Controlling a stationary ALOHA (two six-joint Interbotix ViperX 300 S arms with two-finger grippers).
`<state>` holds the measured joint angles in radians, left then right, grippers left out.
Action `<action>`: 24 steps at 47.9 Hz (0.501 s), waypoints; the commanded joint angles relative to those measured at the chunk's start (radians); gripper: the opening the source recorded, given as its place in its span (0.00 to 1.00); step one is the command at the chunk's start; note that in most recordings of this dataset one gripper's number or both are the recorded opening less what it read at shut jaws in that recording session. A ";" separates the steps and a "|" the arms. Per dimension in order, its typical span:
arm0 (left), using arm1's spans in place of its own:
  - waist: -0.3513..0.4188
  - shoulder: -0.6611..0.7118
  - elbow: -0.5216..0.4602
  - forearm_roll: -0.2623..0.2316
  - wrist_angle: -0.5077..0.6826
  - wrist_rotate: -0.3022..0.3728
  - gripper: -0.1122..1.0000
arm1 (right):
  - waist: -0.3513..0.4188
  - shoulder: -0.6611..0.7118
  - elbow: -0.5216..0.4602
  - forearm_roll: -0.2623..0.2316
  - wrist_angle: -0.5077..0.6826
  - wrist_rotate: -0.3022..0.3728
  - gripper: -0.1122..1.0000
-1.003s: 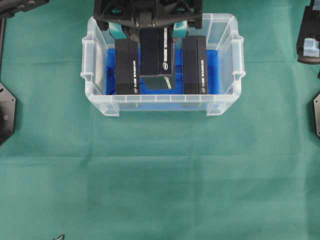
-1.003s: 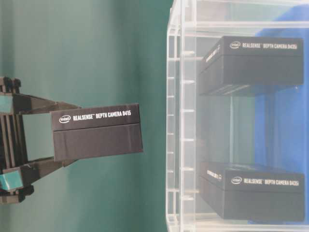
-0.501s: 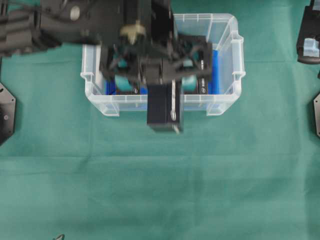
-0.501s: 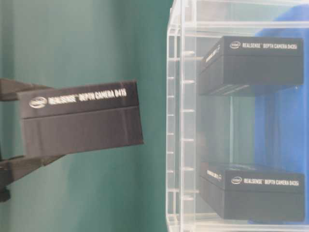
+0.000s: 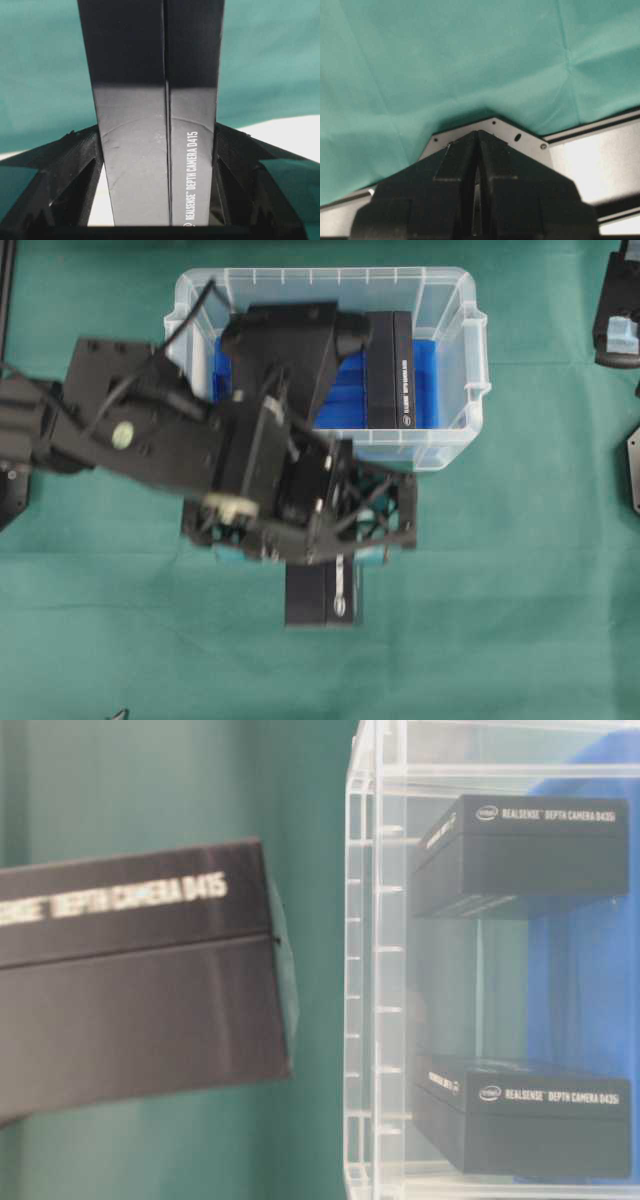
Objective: Take the box out of the case with the left arm.
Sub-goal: 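Carry the box toward the front and lower it onto the cloth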
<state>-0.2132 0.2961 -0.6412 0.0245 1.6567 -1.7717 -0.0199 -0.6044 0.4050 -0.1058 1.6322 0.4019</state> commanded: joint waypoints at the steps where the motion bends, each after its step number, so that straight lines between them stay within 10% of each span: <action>1: -0.018 -0.028 -0.017 0.005 -0.009 -0.021 0.65 | 0.000 -0.003 -0.009 -0.002 0.000 -0.002 0.11; 24: -0.017 -0.028 -0.009 0.020 -0.014 -0.028 0.65 | 0.000 -0.003 -0.009 -0.002 0.000 0.000 0.11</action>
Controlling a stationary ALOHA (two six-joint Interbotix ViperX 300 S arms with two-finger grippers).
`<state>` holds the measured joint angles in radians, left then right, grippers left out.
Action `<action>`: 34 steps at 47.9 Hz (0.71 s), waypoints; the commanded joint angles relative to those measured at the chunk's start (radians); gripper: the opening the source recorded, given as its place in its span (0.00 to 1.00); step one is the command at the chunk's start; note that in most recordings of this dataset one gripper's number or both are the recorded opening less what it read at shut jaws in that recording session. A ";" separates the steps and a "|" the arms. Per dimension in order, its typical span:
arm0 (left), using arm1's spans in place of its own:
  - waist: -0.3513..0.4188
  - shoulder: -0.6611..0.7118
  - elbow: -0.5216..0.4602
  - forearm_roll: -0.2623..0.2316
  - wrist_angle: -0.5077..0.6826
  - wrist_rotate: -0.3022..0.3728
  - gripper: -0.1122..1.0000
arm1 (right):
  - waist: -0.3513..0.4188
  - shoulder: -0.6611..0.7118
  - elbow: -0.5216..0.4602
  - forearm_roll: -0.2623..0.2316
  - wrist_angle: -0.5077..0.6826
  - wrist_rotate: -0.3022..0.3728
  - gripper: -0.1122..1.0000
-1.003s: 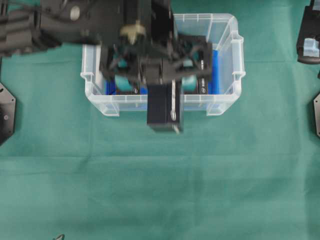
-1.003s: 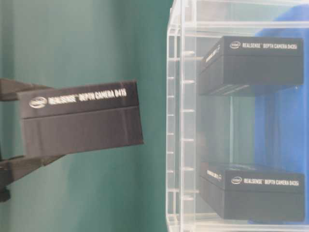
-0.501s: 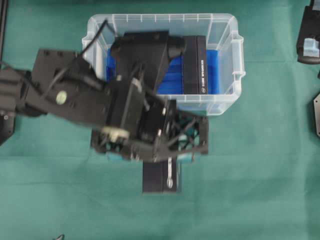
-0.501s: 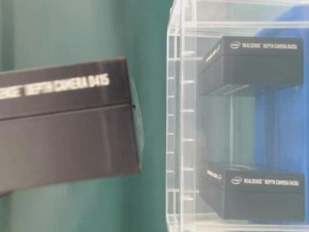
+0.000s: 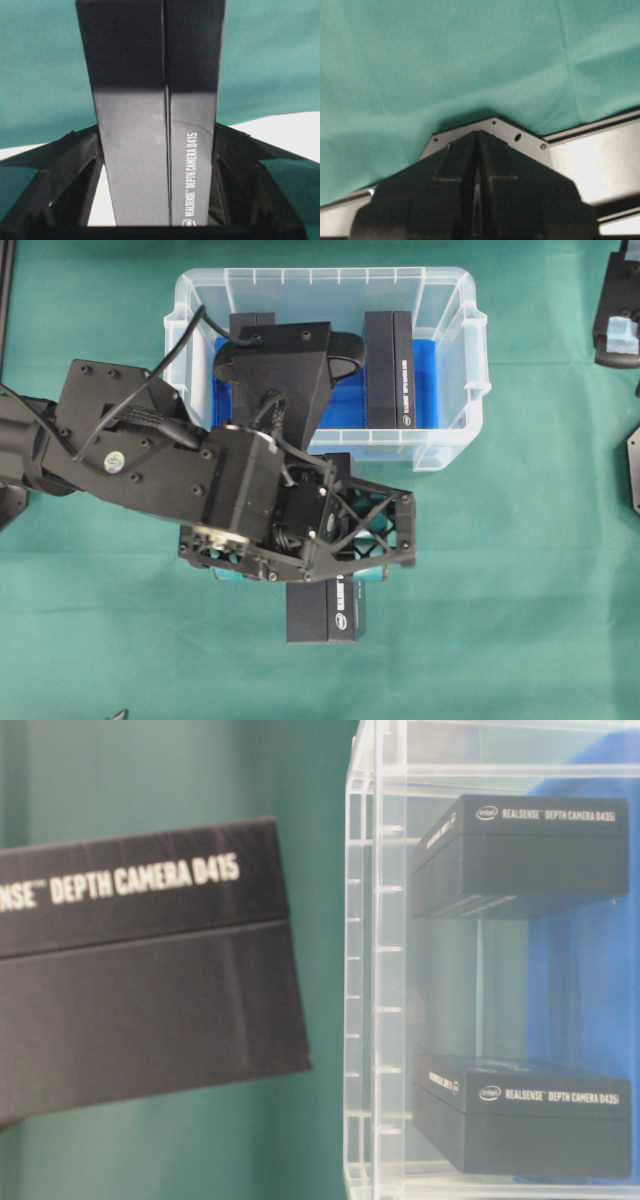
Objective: Take the box out of the case with the left arm.
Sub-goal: 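Carry the box toward the front and lower it onto the cloth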
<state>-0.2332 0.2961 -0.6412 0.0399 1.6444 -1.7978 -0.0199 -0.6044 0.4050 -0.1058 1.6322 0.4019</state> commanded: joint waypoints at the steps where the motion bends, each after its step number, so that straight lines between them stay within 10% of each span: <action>1: 0.003 -0.028 -0.008 0.003 -0.002 -0.002 0.65 | 0.000 -0.003 -0.009 -0.002 0.000 0.000 0.11; 34: 0.009 -0.064 0.488 0.015 -0.397 -0.006 0.65 | 0.000 -0.005 -0.009 -0.002 -0.002 0.005 0.11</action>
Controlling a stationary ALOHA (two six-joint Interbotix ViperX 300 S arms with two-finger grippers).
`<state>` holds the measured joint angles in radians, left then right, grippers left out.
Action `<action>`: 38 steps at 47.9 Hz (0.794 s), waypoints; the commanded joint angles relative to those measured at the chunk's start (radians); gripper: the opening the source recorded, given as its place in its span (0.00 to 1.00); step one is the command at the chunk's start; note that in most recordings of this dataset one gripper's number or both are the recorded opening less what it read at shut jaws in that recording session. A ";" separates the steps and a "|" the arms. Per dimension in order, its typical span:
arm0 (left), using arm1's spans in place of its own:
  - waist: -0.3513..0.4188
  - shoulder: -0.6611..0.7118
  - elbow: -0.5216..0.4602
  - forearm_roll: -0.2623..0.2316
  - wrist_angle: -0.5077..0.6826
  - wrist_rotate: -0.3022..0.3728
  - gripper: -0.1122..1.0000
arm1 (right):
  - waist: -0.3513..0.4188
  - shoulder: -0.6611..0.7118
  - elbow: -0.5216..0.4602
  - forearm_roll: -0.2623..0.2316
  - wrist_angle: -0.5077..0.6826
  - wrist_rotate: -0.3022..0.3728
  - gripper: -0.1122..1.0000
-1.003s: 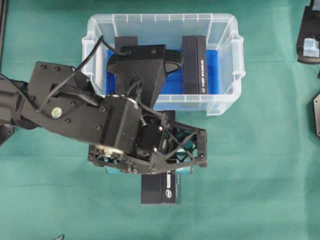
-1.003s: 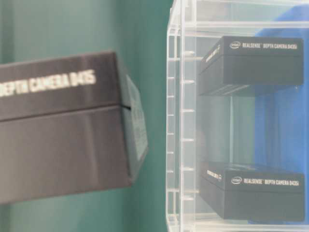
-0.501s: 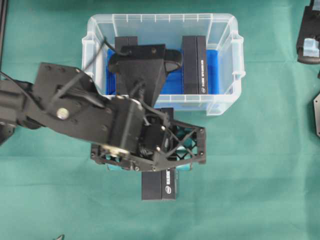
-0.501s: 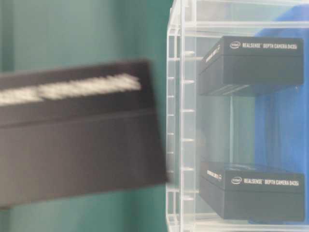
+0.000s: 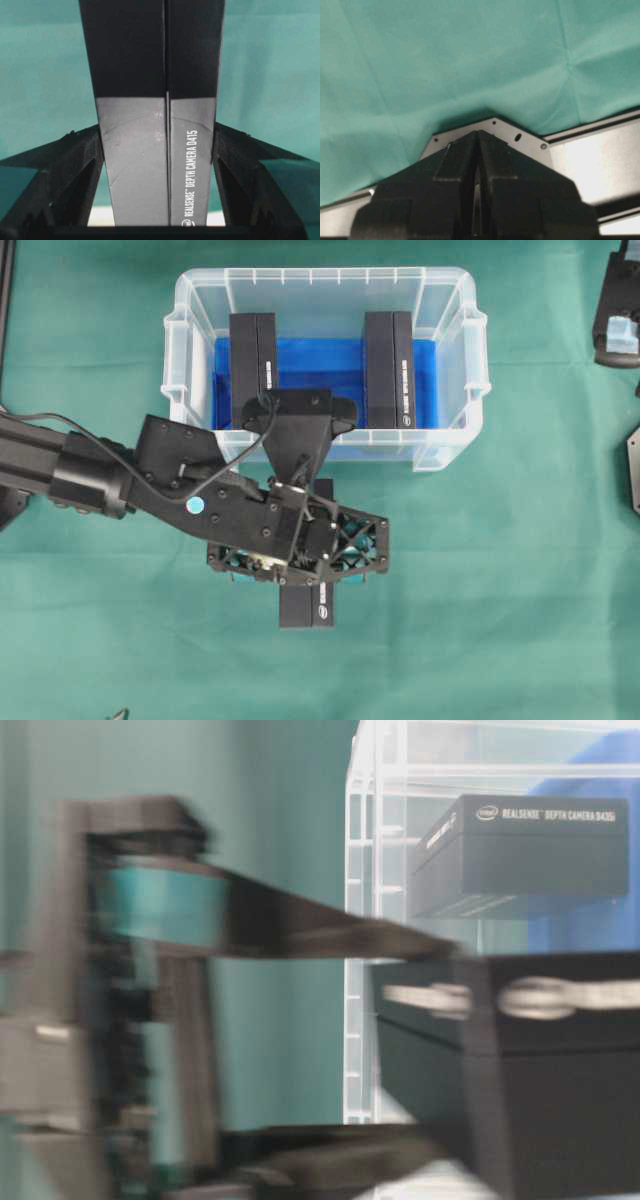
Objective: Take the box out of the case with the left arm.
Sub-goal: 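Carry the box toward the front and lower it onto the cloth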
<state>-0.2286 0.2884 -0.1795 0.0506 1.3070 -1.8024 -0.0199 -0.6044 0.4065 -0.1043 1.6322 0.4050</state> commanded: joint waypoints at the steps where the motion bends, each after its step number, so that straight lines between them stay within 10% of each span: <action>1: 0.005 -0.055 0.038 0.005 -0.074 -0.002 0.65 | 0.000 -0.003 -0.011 -0.003 -0.002 0.002 0.11; 38: 0.003 -0.031 0.164 -0.012 -0.219 0.025 0.65 | 0.000 -0.003 -0.009 -0.003 -0.003 0.005 0.11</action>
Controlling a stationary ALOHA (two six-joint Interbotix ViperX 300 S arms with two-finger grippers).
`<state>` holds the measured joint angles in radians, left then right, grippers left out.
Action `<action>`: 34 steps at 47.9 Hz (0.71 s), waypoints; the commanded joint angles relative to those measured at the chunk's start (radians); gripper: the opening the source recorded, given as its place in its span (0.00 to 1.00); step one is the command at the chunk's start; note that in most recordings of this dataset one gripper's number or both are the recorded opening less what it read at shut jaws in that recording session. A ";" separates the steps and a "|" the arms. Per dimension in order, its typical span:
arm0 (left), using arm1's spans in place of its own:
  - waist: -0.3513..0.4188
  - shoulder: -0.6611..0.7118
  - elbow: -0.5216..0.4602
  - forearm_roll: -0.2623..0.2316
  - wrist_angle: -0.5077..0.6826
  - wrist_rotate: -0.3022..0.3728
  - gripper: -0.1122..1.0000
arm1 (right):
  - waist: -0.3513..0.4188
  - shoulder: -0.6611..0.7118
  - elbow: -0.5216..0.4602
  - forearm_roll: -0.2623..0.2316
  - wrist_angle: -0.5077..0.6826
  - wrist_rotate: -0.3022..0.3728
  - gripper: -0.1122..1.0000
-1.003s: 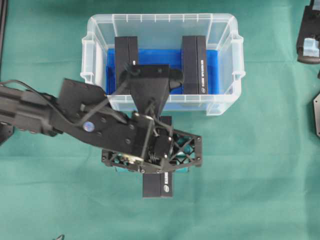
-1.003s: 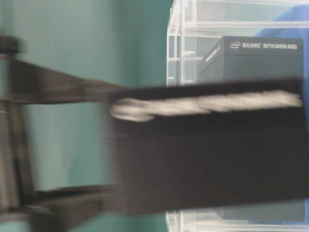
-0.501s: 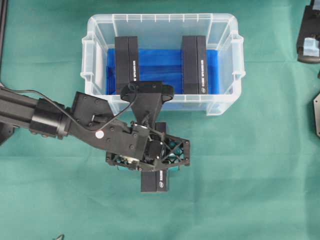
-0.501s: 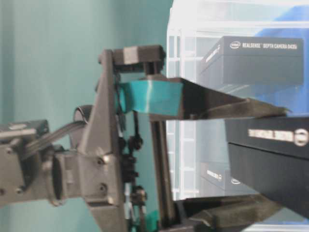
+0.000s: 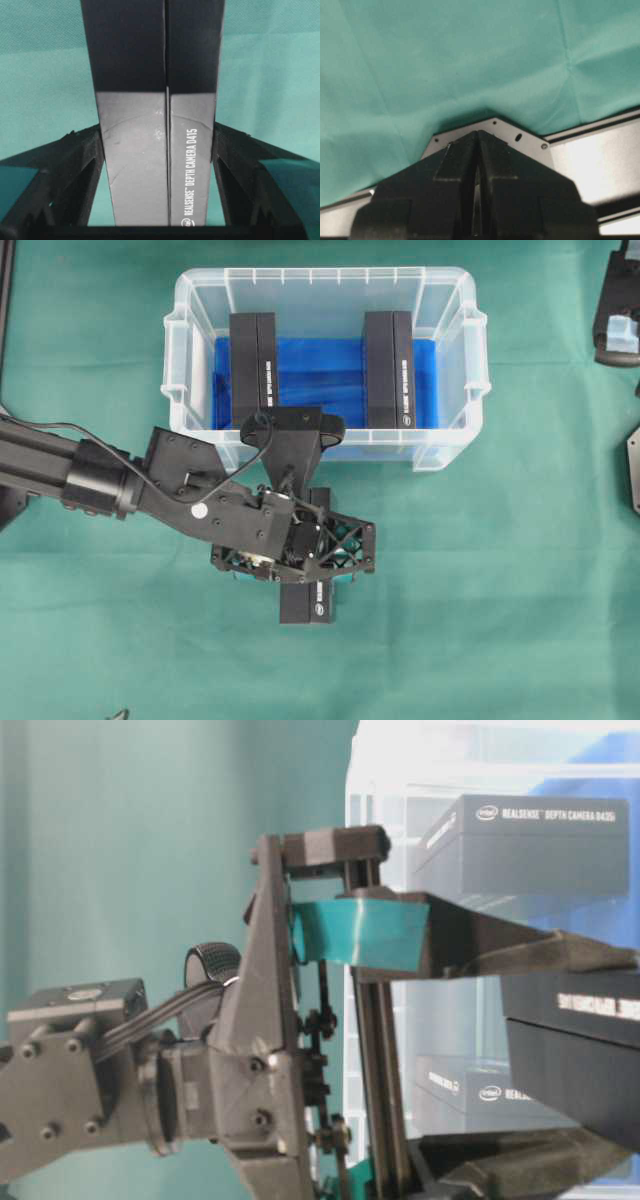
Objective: Take the box out of the case with the left arm.
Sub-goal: 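Carry the box toward the front and lower it onto the cloth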
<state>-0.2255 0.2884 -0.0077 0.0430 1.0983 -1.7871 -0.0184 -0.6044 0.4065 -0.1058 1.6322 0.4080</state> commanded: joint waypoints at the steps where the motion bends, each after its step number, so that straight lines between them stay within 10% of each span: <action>1: 0.000 -0.031 -0.005 -0.006 -0.015 0.015 0.65 | -0.002 -0.003 -0.011 -0.002 -0.005 0.000 0.11; 18: 0.000 -0.032 0.026 -0.015 -0.069 0.052 0.64 | -0.002 -0.003 -0.009 0.000 -0.005 -0.002 0.11; 26: 0.002 -0.029 0.015 -0.015 -0.072 0.049 0.97 | -0.002 -0.003 -0.009 -0.002 -0.003 -0.002 0.11; 34: 0.003 -0.029 0.012 -0.017 -0.072 0.031 0.99 | -0.002 -0.003 -0.009 -0.002 -0.005 -0.005 0.11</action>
<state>-0.2255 0.2884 0.0261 0.0291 1.0293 -1.7533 -0.0199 -0.6044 0.4050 -0.1043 1.6322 0.4065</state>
